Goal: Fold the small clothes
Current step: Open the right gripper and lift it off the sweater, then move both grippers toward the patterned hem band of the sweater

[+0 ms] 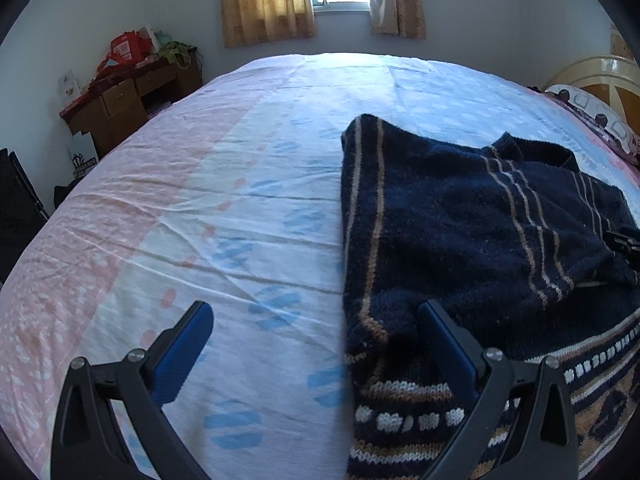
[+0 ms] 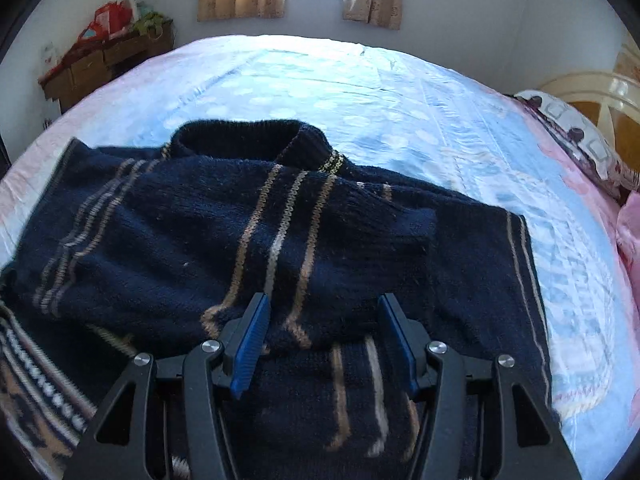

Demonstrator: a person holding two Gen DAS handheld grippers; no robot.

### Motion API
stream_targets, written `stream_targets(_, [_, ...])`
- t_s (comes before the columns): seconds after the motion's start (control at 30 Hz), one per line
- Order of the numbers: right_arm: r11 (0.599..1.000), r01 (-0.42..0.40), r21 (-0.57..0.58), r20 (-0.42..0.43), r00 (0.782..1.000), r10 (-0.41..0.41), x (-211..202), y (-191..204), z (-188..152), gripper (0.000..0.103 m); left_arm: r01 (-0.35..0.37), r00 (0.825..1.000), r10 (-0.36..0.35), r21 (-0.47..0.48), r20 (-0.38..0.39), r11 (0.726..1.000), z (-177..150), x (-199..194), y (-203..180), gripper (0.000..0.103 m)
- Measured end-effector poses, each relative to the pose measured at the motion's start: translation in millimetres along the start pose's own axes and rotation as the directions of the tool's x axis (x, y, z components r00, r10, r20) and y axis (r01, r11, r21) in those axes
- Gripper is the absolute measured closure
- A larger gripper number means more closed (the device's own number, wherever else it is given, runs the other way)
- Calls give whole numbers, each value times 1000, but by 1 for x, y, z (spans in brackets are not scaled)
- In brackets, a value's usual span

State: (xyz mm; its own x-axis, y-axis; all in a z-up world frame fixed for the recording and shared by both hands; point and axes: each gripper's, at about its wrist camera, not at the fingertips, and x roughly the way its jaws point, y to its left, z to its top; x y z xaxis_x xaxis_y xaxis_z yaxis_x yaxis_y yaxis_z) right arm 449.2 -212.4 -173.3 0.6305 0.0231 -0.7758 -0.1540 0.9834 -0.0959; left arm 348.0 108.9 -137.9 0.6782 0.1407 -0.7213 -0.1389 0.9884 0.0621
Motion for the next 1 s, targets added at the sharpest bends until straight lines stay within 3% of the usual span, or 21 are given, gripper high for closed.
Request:
stream_targets(0.1, [998,-40,42,-7,999,40,-17,-8,-14,46,18,1000,-18,-11,-5,1000,-4,-9,2,0])
stream_targets(0.27, [997,-73,18,42,997,72,-62,-11,-48,45,82,996,-81,-55,23,995,-12,-41,8,0])
stream_targets(0.53, [990,-141,14,96,986,139,-133,-19,-91,45,185,980,-177,-98,86,978,-30,-106,23,0])
stream_targets(0.7, [988,-157,10,113,981,155,-166,-24,-123,43,192,976,-183,-64,120,979,-52,-143,28,0])
stream_targets(1.0, [987,-155,31,79,985,153,-203,-40,-190,42,197,975,-204,79,89,977,-109,-190,22,0])
